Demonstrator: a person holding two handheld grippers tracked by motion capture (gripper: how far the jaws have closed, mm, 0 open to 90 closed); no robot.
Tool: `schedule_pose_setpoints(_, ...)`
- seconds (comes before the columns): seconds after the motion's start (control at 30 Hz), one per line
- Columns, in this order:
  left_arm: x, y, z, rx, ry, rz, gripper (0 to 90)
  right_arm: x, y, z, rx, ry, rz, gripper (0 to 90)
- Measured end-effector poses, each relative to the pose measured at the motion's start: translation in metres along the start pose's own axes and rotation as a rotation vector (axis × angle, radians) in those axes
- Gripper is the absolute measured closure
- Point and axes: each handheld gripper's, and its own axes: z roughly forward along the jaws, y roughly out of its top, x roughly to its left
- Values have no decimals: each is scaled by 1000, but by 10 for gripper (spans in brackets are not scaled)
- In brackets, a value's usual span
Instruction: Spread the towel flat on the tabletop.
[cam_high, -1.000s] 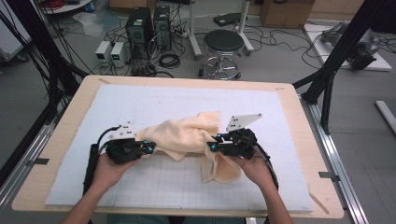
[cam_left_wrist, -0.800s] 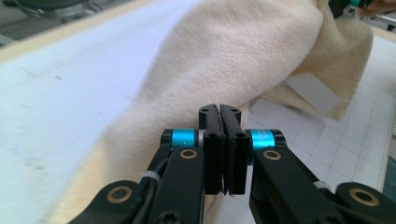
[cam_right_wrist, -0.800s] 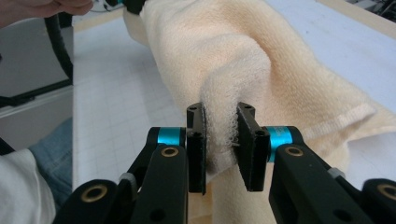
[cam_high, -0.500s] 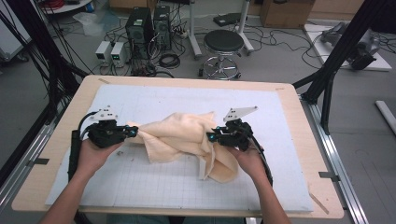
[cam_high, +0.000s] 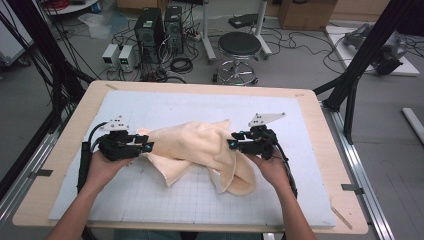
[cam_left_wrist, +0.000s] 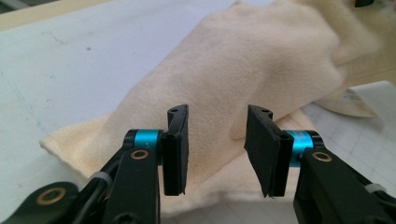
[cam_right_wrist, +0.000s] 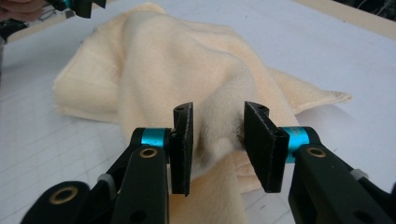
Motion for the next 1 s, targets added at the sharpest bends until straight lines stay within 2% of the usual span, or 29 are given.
schedule_pose_setpoints(0.1,-5,1,-3,-12,-14,5,565,9,2,-14,-2,-9,-32,614)
schedule_pose_setpoints(0.2,-15,1,-6,-12,-37,33,541,17,2,-24,-1,-7,-65,610)
schedule_pose_setpoints(0.33,-24,-2,-3,-3,-54,36,486,27,-8,-23,44,5,-101,583)
schedule_pose_setpoints(0.37,-31,-6,4,0,-88,32,483,29,-12,-21,48,6,-111,579)
schedule_pose_setpoints(0.47,-45,-14,21,45,-99,56,426,32,-23,-11,77,9,-126,542)
schedule_pose_setpoints(0.5,-45,-14,21,45,-99,56,423,31,-27,-8,82,13,-125,529)
schedule_pose_setpoints(0.53,-53,-21,35,79,-118,69,424,31,-30,-4,87,13,-125,521)
schedule_pose_setpoints(0.57,-56,-24,43,108,-120,84,425,31,-33,0,95,12,-123,518)
schedule_pose_setpoints(0.6,-56,-24,43,108,-120,84,425,31,-35,4,123,14,-136,512)
schedule_pose_setpoints(0.63,-58,-28,50,137,-119,95,426,31,-37,8,142,8,-160,512)
schedule_pose_setpoints(0.67,-59,-32,61,178,-134,91,435,31,-40,12,156,7,-171,514)
schedule_pose_setpoints(0.73,-56,-36,67,201,-127,86,484,30,-46,19,181,11,-166,547)
schedule_pose_setpoints(0.8,-55,-38,69,216,-124,89,606,28,-50,25,199,27,-157,612)
schedule_pose_setpoints(0.83,-52,-41,70,212,-155,79,687,28,-52,26,204,28,-156,645)
schedule_pose_setpoints(0.87,-53,-41,69,208,-152,88,773,27,-52,26,209,31,-161,677)
schedule_pose_setpoints(0.93,-56,-40,66,205,-135,113,827,27,-52,24,207,28,-164,751)
schedule_pose_setpoints(1.0,-57,-39,61,196,-131,125,842,27,-51,21,198,26,-153,805)
